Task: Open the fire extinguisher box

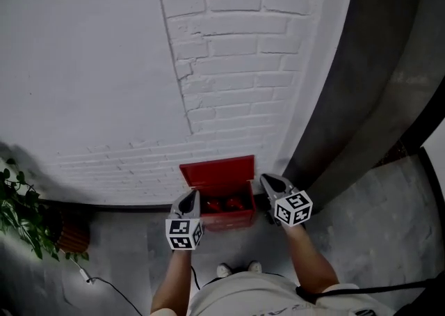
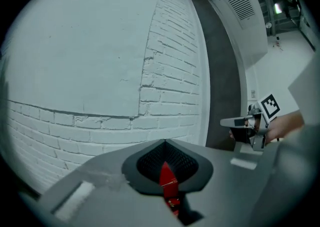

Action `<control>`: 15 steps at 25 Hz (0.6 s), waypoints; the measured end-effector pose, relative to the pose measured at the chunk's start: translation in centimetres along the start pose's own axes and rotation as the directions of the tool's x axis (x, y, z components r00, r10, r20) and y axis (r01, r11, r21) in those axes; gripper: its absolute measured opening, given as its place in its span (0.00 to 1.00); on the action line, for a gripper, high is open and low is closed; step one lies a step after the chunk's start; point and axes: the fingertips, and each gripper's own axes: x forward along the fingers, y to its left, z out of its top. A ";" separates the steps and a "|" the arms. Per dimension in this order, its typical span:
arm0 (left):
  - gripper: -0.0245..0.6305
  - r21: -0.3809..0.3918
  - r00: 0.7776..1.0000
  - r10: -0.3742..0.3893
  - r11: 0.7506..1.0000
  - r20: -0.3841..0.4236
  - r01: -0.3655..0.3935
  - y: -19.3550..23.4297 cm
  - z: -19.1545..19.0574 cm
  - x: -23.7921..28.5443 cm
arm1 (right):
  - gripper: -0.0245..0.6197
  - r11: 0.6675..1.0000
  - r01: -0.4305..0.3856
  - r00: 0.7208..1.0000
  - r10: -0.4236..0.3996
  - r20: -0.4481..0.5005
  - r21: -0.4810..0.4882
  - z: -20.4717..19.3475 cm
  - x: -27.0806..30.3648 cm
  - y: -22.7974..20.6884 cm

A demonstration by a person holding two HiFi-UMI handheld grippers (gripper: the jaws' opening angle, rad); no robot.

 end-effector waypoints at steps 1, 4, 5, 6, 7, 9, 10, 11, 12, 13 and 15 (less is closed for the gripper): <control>0.05 -0.001 1.000 0.005 1.000 0.007 -0.005 0.0 0.4 -0.1 | 0.05 1.000 -0.009 1.000 0.009 0.001 -0.007 0.4 0.1 0.3; 0.05 0.009 1.000 0.002 1.000 0.028 -0.003 -0.3 1.9 -0.5 | 0.05 0.999 -0.032 0.999 0.032 0.013 -0.018 1.4 0.0 1.1; 0.05 0.014 0.999 0.000 1.000 0.037 0.000 -0.4 2.5 -0.5 | 0.05 0.999 -0.038 0.999 0.038 0.018 -0.019 1.8 0.0 1.2; 0.05 0.018 0.999 -0.002 1.000 0.047 0.001 -0.5 3.1 -0.5 | 0.05 0.999 -0.041 0.999 0.042 0.024 -0.019 2.1 -0.1 1.2; 0.05 0.020 0.998 -0.003 1.000 0.057 0.002 -0.6 3.6 -0.5 | 0.05 0.999 -0.043 0.999 0.043 0.029 -0.019 2.4 -0.1 1.1; 0.05 0.020 0.997 -0.003 1.000 0.071 0.001 -0.6 4.0 -0.7 | 0.05 0.999 -0.043 0.998 0.043 0.038 -0.021 2.8 -0.2 1.0; 0.05 0.018 0.997 -0.002 1.000 0.072 0.000 -0.6 4.0 -0.8 | 0.05 0.999 -0.044 0.998 0.045 0.041 -0.023 2.9 -0.3 1.1; 0.05 0.016 0.998 0.000 1.000 0.070 -0.001 -0.6 4.0 -1.0 | 0.05 0.999 -0.047 0.998 0.048 0.042 -0.025 3.0 -0.3 1.2; 0.05 0.013 0.998 0.001 1.000 0.067 -0.002 -0.6 3.9 -1.0 | 0.05 0.998 -0.050 0.998 0.051 0.042 -0.027 3.1 -0.3 1.3; 0.05 0.010 0.998 0.002 1.000 0.065 -0.003 -0.6 3.8 -1.0 | 0.05 0.998 -0.052 0.998 0.053 0.041 -0.029 3.1 -0.3 1.3; 0.05 0.007 0.998 0.000 1.000 0.064 -0.001 -0.8 3.9 -0.9 | 0.05 0.998 -0.052 0.998 0.054 0.039 -0.032 3.2 -0.5 1.2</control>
